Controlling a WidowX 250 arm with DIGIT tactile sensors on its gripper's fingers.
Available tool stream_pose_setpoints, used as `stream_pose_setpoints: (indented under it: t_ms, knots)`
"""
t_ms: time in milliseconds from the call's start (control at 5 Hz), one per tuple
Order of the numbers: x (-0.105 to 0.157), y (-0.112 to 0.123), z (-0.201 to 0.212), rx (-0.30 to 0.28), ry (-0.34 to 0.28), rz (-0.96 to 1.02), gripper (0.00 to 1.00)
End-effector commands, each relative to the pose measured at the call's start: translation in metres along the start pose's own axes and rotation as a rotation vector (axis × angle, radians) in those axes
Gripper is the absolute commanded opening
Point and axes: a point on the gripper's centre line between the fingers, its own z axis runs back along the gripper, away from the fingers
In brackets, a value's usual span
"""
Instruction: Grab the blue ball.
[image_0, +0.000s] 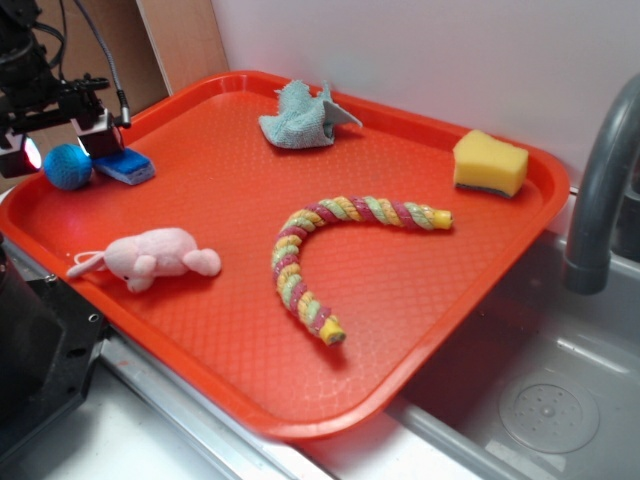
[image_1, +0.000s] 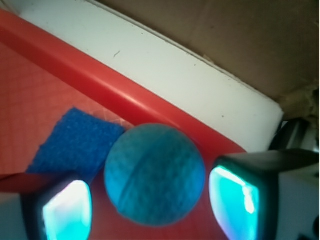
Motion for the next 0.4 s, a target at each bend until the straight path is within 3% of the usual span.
stream_pose_setpoints:
  t_ms: [0,200]
  knots:
    - [0.0012,0.0197,0.0100,-0.047,-0.045,-0.023,0.00]
    - [0.0017,0.0196,0.0117,-0.034,-0.050,-0.036,0.00]
